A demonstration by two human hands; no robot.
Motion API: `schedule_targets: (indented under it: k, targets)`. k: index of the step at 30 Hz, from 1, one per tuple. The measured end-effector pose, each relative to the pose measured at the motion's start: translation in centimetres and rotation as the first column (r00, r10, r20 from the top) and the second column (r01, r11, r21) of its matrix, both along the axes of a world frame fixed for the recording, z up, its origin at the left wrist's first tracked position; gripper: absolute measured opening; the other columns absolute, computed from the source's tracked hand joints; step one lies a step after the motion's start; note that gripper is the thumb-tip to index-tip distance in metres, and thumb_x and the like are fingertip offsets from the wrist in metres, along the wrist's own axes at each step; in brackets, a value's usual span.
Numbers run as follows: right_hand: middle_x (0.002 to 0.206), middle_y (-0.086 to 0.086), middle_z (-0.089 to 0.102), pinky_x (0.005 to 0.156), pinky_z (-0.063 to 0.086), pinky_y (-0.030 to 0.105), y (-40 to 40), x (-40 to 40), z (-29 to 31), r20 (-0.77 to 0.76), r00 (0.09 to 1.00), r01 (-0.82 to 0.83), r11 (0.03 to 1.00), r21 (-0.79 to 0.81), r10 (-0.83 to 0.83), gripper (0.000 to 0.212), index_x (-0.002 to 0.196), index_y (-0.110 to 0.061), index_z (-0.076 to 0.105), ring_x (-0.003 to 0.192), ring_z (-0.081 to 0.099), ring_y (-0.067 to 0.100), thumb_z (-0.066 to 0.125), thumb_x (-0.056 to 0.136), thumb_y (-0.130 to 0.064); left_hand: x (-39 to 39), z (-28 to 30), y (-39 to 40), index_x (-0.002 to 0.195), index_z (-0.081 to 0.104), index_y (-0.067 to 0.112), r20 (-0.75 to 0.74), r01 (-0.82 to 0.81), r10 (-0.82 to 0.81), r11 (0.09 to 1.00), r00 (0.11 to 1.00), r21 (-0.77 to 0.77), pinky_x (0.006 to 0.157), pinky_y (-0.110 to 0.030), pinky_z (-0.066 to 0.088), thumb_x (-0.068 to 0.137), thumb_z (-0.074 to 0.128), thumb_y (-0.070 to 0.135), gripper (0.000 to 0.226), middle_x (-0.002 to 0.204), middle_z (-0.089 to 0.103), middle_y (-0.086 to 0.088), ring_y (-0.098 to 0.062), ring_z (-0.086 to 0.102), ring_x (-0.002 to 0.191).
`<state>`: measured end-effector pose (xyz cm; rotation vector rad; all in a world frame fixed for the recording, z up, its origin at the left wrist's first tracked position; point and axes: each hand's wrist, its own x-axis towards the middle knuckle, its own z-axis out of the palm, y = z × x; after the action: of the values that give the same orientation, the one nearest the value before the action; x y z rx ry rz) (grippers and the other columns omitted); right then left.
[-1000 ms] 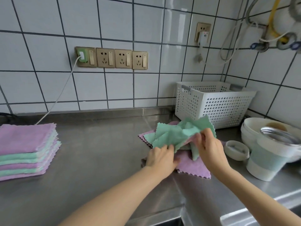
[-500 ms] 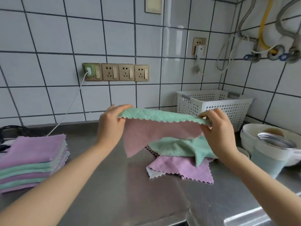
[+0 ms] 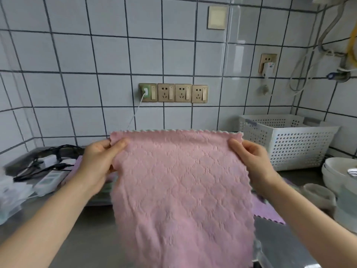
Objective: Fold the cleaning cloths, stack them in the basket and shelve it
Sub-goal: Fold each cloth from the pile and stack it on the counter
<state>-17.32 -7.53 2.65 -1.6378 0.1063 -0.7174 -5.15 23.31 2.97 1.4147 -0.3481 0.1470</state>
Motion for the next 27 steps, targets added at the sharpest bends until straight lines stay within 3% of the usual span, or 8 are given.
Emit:
schedule_targets:
  k: [3,7,11,14,17,19,23,27]
  targets:
    - [0.055,0.006,0.036,0.043,0.027,0.021,0.1,2.2,-3.6,-0.154,0.984,0.045,0.969,-0.242,-0.084,0.039,0.063,-0.002,0.051,0.050,0.031,0.014,0.061,0.091,-0.027,2.5,-3.7,1.4,0.084,0.071,0.010,-0.020,-0.107,0.121,0.937,0.993,0.333,0.069,-0.032,0.047,0.083,0.071,0.026,0.016,0.080,0.072,-0.013,-0.020,0.063,0.076]
    - [0.038,-0.002,0.047,0.046,0.033,0.024,-0.6,4.4,-8.4,-0.301,0.926,0.022,0.827,-0.561,-0.229,0.044,0.051,-0.009,0.045,0.035,0.038,0.005,0.063,0.089,-0.024,4.6,-8.5,2.6,0.071,0.059,-0.005,-0.086,-0.015,0.099,0.737,0.991,0.676,0.053,-0.027,0.032,0.084,0.066,0.018,0.028,0.056,0.051,-0.011,-0.017,0.050,0.051]
    - [0.050,0.005,0.049,0.035,0.034,0.019,-0.4,6.9,-10.0,-0.502,0.852,-0.067,0.919,-0.387,-0.149,0.031,0.065,-0.006,0.051,0.038,0.059,0.014,0.060,0.091,-0.019,6.8,-10.5,2.0,0.060,0.048,0.008,-0.063,-0.057,0.149,0.690,0.987,0.722,0.052,-0.025,0.035,0.082,0.062,0.008,0.025,0.046,0.051,-0.010,-0.021,0.063,0.044]
    - [0.063,0.015,0.065,0.046,0.056,0.028,0.0,9.6,-9.7,-0.498,0.865,0.017,0.995,-0.102,-0.066,0.021,0.082,0.004,0.059,0.057,0.070,0.027,0.054,0.094,-0.012,8.9,-10.7,0.3,0.059,0.050,0.006,0.003,-0.165,0.231,0.682,0.973,0.712,0.049,-0.026,0.039,0.086,0.057,0.008,0.027,0.048,0.058,-0.011,-0.026,0.067,0.048]
    - [0.100,0.023,0.068,0.073,0.060,0.041,0.4,11.9,-9.9,-0.462,0.885,0.074,0.997,0.010,-0.061,0.025,0.115,0.004,0.058,0.083,0.070,0.031,0.051,0.093,-0.007,9.8,-10.6,-1.4,0.089,0.066,0.004,0.144,-0.279,0.255,0.646,0.956,0.710,0.062,-0.038,0.056,0.090,0.050,0.008,0.016,0.080,0.070,-0.017,-0.031,0.071,0.073]
    - [0.113,0.016,0.062,0.088,0.053,0.043,1.1,12.1,-10.7,-0.459,0.878,0.048,0.979,-0.197,-0.135,0.046,0.135,-0.009,0.046,0.097,0.063,0.030,0.055,0.090,-0.011,9.0,-11.1,-2.2,0.134,0.049,0.008,0.191,-0.271,0.196,0.584,0.962,0.765,0.089,-0.040,0.050,0.092,0.053,0.014,0.042,0.115,0.064,-0.017,-0.033,0.062,0.105]
    - [0.129,0.003,0.057,0.092,0.036,0.020,3.1,8.8,-13.1,-0.421,0.888,-0.145,0.757,-0.637,-0.185,0.042,0.132,-0.013,0.052,0.117,0.055,0.022,0.053,0.090,-0.010,4.4,-13.6,-2.8,0.150,0.021,0.022,0.200,-0.119,-0.126,0.472,0.972,0.874,0.112,-0.022,0.017,0.095,0.052,0.029,0.063,0.155,0.026,0.003,-0.015,0.023,0.143]
    - [0.114,0.001,0.067,0.108,0.030,0.019,5.1,4.5,-14.9,-0.240,0.968,-0.247,0.395,-0.885,0.068,0.025,0.102,-0.014,0.069,0.119,0.053,0.020,0.047,0.092,-0.020,-0.6,-15.0,-2.4,0.148,0.020,0.036,0.079,0.072,-0.427,0.326,0.901,0.943,0.116,-0.020,-0.001,0.075,0.024,0.073,0.082,0.151,0.008,0.026,0.004,-0.006,0.141]
